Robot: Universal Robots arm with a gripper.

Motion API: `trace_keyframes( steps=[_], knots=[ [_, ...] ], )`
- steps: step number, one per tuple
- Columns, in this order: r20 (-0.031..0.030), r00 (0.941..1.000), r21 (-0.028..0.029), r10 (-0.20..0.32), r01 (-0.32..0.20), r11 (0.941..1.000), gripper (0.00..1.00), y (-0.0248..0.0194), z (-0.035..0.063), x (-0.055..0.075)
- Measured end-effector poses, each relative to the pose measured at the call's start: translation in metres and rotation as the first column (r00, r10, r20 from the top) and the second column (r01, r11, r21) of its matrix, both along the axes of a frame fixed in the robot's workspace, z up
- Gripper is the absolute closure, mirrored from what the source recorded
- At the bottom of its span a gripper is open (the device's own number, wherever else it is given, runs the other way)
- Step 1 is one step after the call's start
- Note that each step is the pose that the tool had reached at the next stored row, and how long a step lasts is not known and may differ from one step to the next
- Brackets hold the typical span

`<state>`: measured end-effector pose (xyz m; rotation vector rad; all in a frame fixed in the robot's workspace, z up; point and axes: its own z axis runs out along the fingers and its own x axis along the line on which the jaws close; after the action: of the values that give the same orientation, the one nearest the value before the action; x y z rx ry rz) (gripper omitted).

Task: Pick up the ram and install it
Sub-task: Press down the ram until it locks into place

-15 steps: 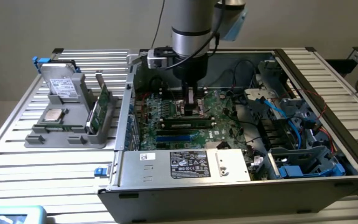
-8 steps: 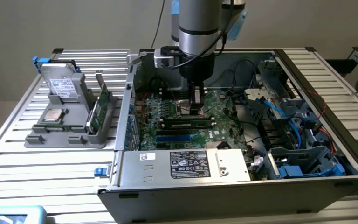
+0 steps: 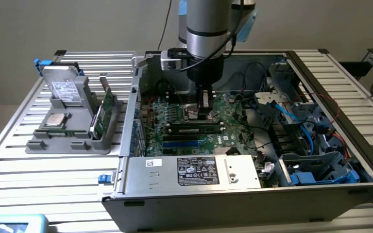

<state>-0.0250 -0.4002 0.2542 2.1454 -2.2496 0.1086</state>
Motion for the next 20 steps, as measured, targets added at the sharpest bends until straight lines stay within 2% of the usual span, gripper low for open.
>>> trace_keyframes(
  steps=[12, 16, 20],
  knots=[
    [0.0, 1.0, -0.0003, -0.003, 0.003, 1.0, 0.89, 0.0, -0.0001, 0.0],
    [0.0, 0.9973, -0.0003, -0.074, 0.074, 0.9973, 0.89, 0.0, -0.0004, 0.0],
    [0.0, 0.9905, -0.0002, -0.138, 0.138, 0.9905, 0.89, 0.0, -0.0006, 0.0]
  ],
)
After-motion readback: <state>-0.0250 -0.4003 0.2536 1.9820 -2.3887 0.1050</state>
